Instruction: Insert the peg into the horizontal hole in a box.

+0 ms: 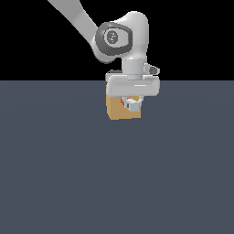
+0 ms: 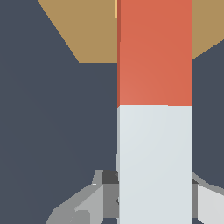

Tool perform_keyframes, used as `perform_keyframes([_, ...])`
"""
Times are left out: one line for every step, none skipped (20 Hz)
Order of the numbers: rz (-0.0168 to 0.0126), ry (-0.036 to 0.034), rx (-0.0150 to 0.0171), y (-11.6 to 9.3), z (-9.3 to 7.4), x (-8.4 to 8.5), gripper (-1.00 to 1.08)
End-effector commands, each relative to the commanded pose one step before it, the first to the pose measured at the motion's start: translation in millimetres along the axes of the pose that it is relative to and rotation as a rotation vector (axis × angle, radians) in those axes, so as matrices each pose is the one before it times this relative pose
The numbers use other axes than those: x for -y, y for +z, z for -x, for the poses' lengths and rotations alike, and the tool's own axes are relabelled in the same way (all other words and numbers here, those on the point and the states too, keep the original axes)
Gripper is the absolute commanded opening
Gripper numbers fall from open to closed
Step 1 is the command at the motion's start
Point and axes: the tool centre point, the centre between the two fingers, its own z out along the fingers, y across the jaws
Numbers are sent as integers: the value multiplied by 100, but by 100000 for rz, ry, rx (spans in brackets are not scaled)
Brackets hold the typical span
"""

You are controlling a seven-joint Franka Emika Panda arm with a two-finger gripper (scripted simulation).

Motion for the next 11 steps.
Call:
perform_keyframes([241,-256,-83,-132,-1974,-4,-100])
perform_keyframes([48,-9,-5,-30,-922,18,-100])
perform_keyframes([0,0,0,3,-843,4,-100])
perform_keyframes([0,0,0,3,-744,-5,-100])
perform_keyframes([68,-8,-6,-45,-651,-5,-100])
perform_keyframes([0,0,0,2,-548,-17,-100])
perform_keyframes([0,0,0,2,-449,-19,-100])
perform_keyframes([0,0,0,1,-350,-18,-100])
perform_keyframes([0,0,0,1,-250,-15,-100])
perform_keyframes([0,0,0,1,-150,-10,-100])
perform_keyframes([0,0,0,0,-50,-4,-100])
